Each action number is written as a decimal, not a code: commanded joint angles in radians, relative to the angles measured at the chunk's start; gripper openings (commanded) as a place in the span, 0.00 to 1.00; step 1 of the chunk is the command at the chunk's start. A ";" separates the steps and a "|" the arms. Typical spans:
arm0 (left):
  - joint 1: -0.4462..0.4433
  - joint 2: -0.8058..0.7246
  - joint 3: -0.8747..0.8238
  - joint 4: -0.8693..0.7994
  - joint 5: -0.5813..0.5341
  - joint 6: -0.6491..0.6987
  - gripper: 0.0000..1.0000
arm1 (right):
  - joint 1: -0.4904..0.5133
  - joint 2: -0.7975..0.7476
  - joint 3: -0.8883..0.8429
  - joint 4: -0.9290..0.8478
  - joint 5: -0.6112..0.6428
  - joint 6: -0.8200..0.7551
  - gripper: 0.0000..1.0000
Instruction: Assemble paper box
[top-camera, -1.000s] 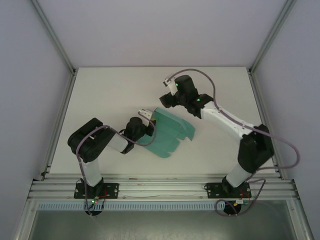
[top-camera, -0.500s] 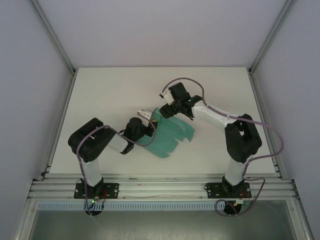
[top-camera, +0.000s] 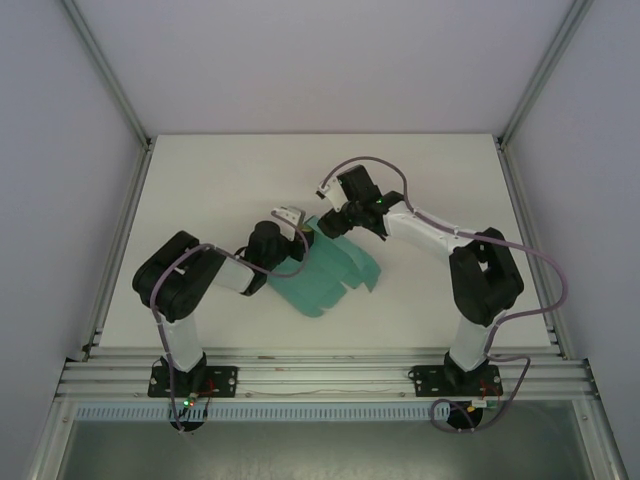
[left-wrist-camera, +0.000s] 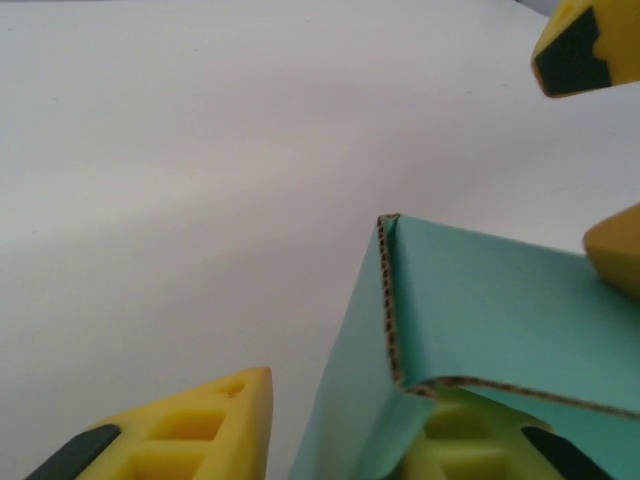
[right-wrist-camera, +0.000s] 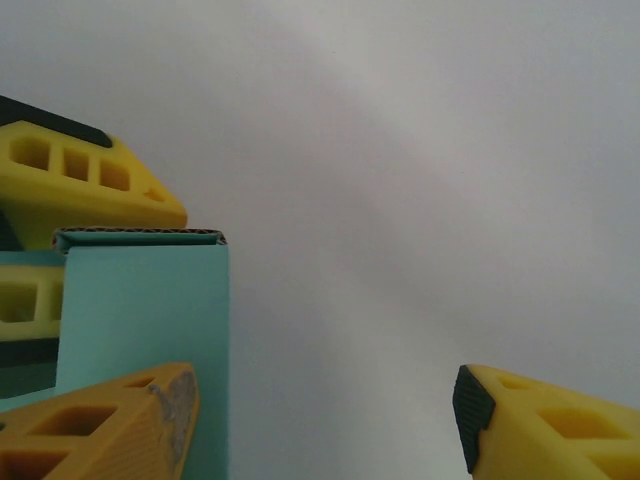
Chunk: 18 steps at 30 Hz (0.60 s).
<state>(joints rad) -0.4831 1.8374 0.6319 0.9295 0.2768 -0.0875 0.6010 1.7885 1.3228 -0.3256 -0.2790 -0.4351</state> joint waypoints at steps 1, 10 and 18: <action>0.003 0.040 0.054 -0.067 0.054 0.025 0.21 | 0.002 0.022 -0.024 -0.114 -0.002 -0.022 0.69; -0.051 0.114 0.009 -0.013 -0.200 0.014 0.00 | 0.003 0.014 -0.033 -0.119 0.003 0.061 0.68; -0.092 0.109 -0.053 0.025 -0.364 -0.012 0.00 | 0.003 -0.007 -0.071 -0.106 0.038 0.166 0.67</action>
<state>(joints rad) -0.5869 1.9099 0.6178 1.0748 0.0063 -0.0563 0.5938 1.7802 1.3025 -0.3050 -0.2584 -0.3126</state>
